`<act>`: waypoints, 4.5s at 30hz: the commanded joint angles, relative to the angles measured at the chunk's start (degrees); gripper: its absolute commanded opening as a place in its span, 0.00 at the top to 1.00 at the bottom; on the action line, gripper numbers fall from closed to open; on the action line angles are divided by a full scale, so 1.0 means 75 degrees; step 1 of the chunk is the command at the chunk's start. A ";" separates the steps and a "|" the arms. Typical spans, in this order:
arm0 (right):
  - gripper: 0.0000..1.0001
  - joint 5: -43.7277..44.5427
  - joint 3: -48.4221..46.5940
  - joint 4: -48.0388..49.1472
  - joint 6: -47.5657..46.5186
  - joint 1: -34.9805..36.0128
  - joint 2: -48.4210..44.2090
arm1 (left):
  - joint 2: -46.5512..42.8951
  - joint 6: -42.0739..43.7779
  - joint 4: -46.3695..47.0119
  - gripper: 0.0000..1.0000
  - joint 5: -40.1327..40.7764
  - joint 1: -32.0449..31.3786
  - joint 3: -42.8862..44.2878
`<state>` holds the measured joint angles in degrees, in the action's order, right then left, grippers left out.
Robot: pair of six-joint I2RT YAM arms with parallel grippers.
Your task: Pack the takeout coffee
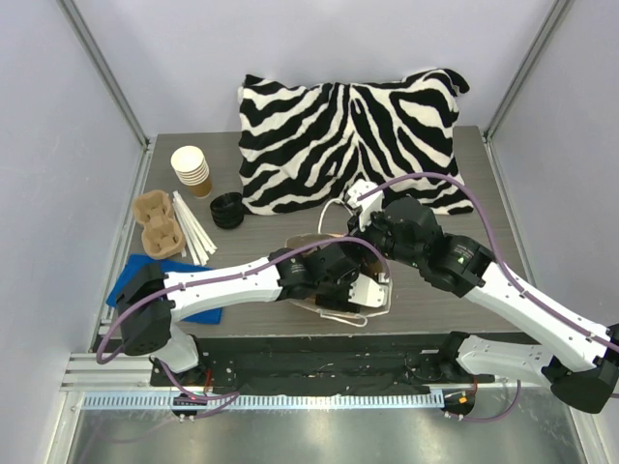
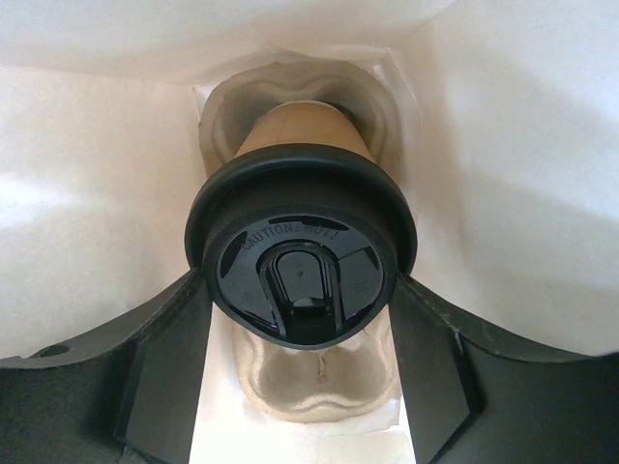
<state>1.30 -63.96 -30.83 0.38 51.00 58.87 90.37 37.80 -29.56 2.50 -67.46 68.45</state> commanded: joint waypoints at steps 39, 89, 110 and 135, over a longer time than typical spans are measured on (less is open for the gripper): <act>0.99 -0.0607 0.0431 0.1028 -0.0508 0.0418 -0.0361 | -0.1103 -0.0400 -0.0781 0.13 -0.1833 0.0382 -0.0067; 0.99 -0.1052 0.0407 0.1286 -0.0520 0.0418 -0.0045 | 0.0290 -0.0435 -0.0383 0.37 -0.1611 0.0663 0.0682; 0.99 -0.0713 0.0548 0.1076 -0.1176 -0.0015 -0.0279 | -0.0084 -0.0482 -0.1085 0.23 -0.2021 0.1049 0.1327; 0.99 -0.0794 0.0513 0.0888 -0.1387 -0.0156 -0.0244 | -0.0787 -0.0247 -0.1097 0.00 -0.1751 0.1155 0.1011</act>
<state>-0.25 -60.10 -20.47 -8.27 49.30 57.74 88.84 36.97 -41.56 -10.11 -61.36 75.05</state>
